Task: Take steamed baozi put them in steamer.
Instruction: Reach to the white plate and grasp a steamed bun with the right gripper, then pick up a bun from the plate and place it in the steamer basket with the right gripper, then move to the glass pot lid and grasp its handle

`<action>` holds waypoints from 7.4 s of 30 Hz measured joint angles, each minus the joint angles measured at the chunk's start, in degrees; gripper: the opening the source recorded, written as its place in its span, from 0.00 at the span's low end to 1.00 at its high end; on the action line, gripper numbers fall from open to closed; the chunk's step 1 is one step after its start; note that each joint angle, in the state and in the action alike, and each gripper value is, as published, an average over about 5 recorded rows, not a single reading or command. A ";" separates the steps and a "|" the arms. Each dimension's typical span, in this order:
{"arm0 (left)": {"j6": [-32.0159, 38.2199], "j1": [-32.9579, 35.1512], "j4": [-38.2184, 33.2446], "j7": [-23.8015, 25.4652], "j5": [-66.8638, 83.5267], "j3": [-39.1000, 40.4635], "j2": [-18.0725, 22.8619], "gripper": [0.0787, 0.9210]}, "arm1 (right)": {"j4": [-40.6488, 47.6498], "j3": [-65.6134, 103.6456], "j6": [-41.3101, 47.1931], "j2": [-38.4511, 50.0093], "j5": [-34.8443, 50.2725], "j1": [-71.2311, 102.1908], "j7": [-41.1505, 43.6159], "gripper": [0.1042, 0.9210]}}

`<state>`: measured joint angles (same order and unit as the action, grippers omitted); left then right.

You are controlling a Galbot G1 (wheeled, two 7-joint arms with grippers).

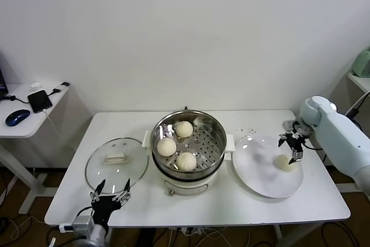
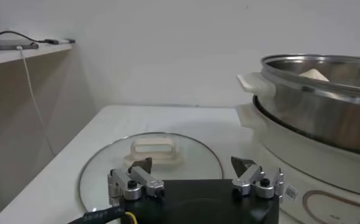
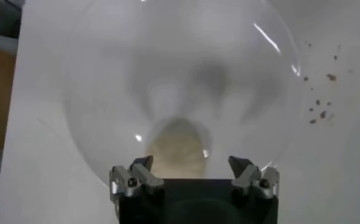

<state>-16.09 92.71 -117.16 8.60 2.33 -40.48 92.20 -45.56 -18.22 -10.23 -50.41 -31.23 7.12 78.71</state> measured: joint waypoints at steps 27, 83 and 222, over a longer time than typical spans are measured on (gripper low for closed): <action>-0.05 0.12 0.08 0.06 0.00 0.08 0.00 0.88 | 1.31 2.65 1.09 -1.01 -3.53 2.78 -1.08 0.73; 1.72 -2.83 -1.17 -0.52 -0.97 0.60 -0.58 0.88 | -24.21 -57.53 48.88 -15.26 57.99 -41.40 -13.81 0.52; 8.81 -26.87 36.93 -14.67 -83.67 6.61 -11.68 0.88 | -51.89 52.82 3.72 -16.24 67.37 69.29 -74.51 0.88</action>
<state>-7.29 65.84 -80.23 -6.08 -81.34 -33.87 80.52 -97.45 34.61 -6.51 -66.65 36.14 76.41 4.20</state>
